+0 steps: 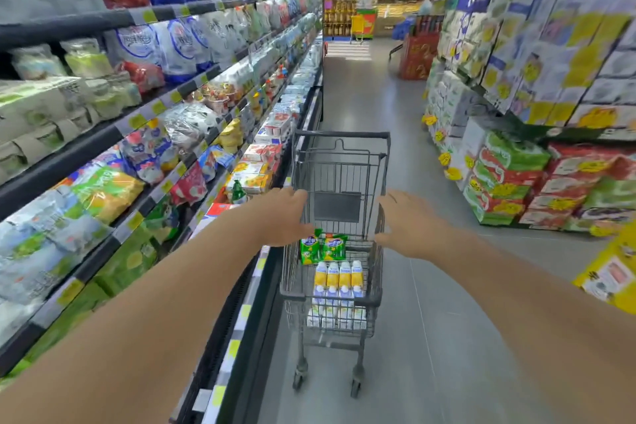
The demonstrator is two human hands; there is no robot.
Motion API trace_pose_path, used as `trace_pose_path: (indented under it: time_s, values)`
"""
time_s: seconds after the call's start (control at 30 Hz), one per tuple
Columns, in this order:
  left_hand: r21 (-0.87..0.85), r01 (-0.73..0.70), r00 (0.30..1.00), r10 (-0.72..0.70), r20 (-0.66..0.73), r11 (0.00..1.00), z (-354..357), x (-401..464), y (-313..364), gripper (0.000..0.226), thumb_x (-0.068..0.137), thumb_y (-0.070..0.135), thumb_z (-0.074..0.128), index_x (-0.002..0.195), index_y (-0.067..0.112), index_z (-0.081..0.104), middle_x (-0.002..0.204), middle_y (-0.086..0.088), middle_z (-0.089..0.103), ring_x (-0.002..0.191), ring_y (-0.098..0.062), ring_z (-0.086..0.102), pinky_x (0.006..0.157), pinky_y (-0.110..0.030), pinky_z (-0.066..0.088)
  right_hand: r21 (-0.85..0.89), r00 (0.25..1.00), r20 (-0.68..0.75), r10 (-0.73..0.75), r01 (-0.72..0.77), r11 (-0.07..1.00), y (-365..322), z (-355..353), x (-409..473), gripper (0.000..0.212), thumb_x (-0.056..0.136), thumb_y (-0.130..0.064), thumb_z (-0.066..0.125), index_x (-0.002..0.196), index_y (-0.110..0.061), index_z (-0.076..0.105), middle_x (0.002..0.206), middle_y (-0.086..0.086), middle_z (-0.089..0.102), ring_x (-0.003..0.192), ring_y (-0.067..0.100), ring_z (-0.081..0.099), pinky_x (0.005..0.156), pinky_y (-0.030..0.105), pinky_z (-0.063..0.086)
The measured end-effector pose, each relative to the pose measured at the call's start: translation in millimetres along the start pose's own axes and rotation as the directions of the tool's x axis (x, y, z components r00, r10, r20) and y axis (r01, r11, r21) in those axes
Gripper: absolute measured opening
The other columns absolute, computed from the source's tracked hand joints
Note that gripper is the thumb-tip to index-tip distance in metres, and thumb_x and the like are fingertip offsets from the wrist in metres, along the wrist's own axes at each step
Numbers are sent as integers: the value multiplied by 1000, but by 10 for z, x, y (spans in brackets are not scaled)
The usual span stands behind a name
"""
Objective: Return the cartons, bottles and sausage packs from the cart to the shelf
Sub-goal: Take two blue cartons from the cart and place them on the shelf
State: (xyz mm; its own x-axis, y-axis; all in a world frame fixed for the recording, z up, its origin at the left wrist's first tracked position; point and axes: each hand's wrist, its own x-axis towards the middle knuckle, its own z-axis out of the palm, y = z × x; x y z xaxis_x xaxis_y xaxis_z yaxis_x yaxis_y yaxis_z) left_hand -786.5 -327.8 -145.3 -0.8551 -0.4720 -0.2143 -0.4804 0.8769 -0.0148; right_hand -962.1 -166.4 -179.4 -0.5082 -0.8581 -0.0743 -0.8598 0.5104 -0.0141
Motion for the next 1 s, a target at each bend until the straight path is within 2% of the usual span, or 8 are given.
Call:
trace_pose_path:
  time_s: [0.2, 0.43, 0.6, 0.73, 0.8, 0.87, 0.93, 1.0]
  values:
    - [18, -75, 997, 74, 21, 997, -22, 910, -375, 73, 97, 53, 45, 152, 9, 26, 152, -16, 35, 138, -35, 37, 110, -51, 37, 29, 998, 14, 56, -56, 998, 18, -24, 774, 57, 90, -38, 60, 138, -11, 45, 131, 10, 50, 123, 29, 47, 103, 40, 41]
    - [-6, -135, 986, 135, 94, 991, 264, 1866, -504, 74, 97, 54, 44, 152, 9, 24, 150, -14, 36, 136, -34, 38, 108, -49, 39, 7, 990, 99, 103, -105, 994, 214, 335, 1412, 58, 95, -39, 55, 142, -9, 41, 145, 12, 42, 133, 30, 38, 111, 43, 35]
    - [-75, -120, 978, 131, 164, 990, 647, 2502, -421, 71, 97, 52, 45, 150, 8, 28, 151, -16, 35, 138, -35, 37, 110, -52, 37, 75, 974, 200, 102, -119, 990, 530, 771, 1876, 57, 95, -39, 57, 142, -9, 40, 143, 11, 43, 132, 29, 39, 110, 39, 34]
    - [-128, -44, 965, 75, 252, 991, 1136, 2933, -269, 72, 97, 49, 48, 152, 9, 26, 152, -14, 37, 138, -33, 39, 108, -49, 39, 180, 948, 308, 77, -137, 974, 795, 1309, 2250, 61, 95, -37, 57, 145, -9, 37, 145, 11, 44, 133, 28, 42, 112, 40, 36]
    - [-159, 25, 950, 26, 313, 987, 1427, 3128, -222, 70, 96, 48, 49, 151, 9, 29, 150, -13, 38, 137, -33, 39, 107, -49, 40, 250, 930, 362, 61, -160, 955, 878, 1615, 2450, 51, 94, -36, 58, 135, -9, 46, 134, 10, 50, 125, 28, 49, 103, 39, 43]
    - [-199, 88, 931, -9, 366, 976, 1744, 3265, -199, 69, 96, 49, 49, 150, 10, 31, 149, -11, 39, 135, -32, 41, 106, -48, 41, 325, 910, 412, 43, -191, 926, 893, 1932, 2618, 33, 91, -37, 61, 113, -12, 54, 115, 7, 57, 104, 24, 57, 90, 38, 50]
    - [-231, 136, 906, -27, 422, 963, 2089, 3366, -187, 69, 96, 50, 50, 150, 11, 30, 149, -10, 39, 134, -30, 41, 106, -47, 41, 383, 880, 473, 30, -237, 893, 879, 2318, 2761, 22, 88, -32, 62, 94, -14, 53, 98, 5, 59, 86, 22, 59, 78, 37, 54]
    - [-254, 192, 875, -49, 481, 948, 2495, 3479, -207, 69, 96, 50, 50, 148, 11, 31, 151, -11, 37, 136, -30, 40, 106, -47, 41, 419, 843, 538, 11, -280, 864, 828, 2723, 2880, 19, 87, -28, 61, 90, -12, 52, 97, 9, 62, 84, 25, 60, 75, 36, 54]
